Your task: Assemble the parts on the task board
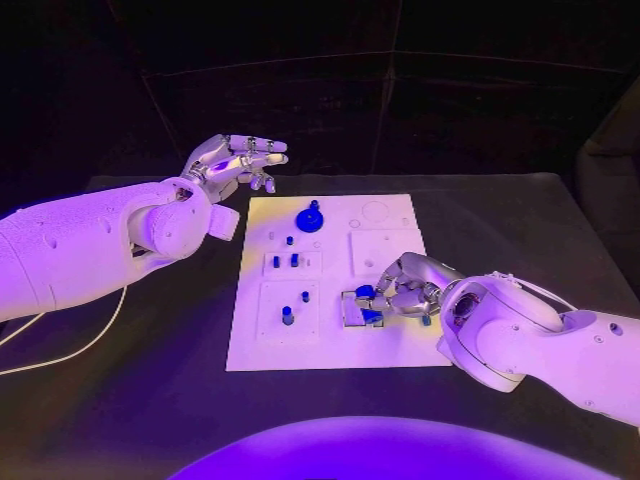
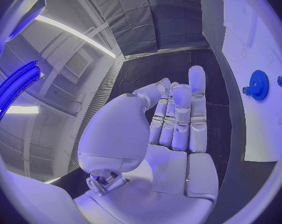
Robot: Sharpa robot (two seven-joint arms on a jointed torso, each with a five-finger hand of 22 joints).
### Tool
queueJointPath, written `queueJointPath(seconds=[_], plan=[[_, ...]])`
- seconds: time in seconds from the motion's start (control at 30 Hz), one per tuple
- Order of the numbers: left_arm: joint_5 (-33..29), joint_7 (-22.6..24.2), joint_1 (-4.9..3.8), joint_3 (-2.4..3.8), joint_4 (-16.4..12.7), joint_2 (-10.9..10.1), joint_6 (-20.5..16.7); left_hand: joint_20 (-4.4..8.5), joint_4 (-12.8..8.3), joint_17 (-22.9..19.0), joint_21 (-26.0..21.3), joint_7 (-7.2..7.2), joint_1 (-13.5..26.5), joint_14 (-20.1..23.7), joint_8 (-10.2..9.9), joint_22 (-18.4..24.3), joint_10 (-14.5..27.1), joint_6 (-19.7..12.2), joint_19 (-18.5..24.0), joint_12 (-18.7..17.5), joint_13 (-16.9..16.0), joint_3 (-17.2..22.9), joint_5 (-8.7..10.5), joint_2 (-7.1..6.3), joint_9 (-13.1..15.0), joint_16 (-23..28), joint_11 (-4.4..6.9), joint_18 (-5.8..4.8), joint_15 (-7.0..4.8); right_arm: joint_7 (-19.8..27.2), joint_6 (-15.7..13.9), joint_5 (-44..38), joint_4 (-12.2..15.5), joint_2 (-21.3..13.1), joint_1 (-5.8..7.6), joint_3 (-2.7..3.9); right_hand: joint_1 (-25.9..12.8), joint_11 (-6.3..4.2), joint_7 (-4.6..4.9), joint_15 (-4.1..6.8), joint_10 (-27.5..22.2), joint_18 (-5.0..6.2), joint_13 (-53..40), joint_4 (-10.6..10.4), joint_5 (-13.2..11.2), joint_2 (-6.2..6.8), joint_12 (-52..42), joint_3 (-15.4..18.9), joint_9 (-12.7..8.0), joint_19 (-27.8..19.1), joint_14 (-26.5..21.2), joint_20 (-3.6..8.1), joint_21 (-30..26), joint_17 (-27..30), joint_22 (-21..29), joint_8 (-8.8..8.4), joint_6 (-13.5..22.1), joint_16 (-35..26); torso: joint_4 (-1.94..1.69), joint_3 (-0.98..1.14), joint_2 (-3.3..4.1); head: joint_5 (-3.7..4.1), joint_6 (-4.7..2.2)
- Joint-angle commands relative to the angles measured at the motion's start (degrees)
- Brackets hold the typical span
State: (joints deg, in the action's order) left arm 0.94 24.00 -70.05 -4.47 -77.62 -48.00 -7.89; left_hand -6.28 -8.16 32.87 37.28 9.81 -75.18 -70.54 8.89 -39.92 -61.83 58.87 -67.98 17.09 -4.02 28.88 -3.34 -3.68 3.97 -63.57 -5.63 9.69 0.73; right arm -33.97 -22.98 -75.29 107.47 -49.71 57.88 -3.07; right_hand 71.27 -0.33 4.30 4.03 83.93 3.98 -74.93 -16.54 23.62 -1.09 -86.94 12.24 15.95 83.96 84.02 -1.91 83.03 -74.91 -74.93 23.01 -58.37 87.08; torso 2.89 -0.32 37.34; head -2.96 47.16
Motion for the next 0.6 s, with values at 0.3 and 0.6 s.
queueJointPath(seconds=[0.3, 0.6], plan=[[-0.2, 0.2, -0.12, 0.05, -0.2, 0.1, 0.9, -0.02, -0.2, -0.2, -0.4, 0.4, -0.5, 0.6, 0.2, 0.1, 0.3, 0.0, 0.3, 0.4, 0.1, 0.0, -0.02, 0.16, -0.1, 0.4, -0.25, 0.79, 0.05, -3.8, 3.4, 0.7, -2.0, 2.8, 0.11, 0.05, -1.9, -1.04, -1.42, 1.04, 4.2, -1.18, -12.2, 0.1, -2.2, -0.47, 0.5, 1.6, 0.7, 1.4, 4.6, 0.73, 0.3, -7.9, -1.6, 1.01, -2.4, 0.3, 0.11, 0.04, -0.02, -0.44, 0.17], [-0.2, 0.2, -0.12, 0.05, -0.1, 0.3, 1.0, -0.03, -0.2, -0.4, -0.4, 0.42, -0.4, 0.6, 0.2, 0.1, 0.3, 0.0, 0.3, 0.4, 0.1, -0.1, -0.01, 0.17, -0.1, 0.4, -0.27, 0.78, 0.06, -4.8, 2.2, -0.6, -3.1, 3.8, 0.13, 0.05, -4.6, -0.99, -1.34, 1.07, 3.6, -1.18, -11.3, -0.1, -10.4, 0.4, 1.8, 3.9, 1.1, 1.3, 4.5, 0.9, 0.2, -7.5, -1.5, 0.96, -1.7, 0.0, 0.14, 0.03, 0.01, -0.47, 0.17]])
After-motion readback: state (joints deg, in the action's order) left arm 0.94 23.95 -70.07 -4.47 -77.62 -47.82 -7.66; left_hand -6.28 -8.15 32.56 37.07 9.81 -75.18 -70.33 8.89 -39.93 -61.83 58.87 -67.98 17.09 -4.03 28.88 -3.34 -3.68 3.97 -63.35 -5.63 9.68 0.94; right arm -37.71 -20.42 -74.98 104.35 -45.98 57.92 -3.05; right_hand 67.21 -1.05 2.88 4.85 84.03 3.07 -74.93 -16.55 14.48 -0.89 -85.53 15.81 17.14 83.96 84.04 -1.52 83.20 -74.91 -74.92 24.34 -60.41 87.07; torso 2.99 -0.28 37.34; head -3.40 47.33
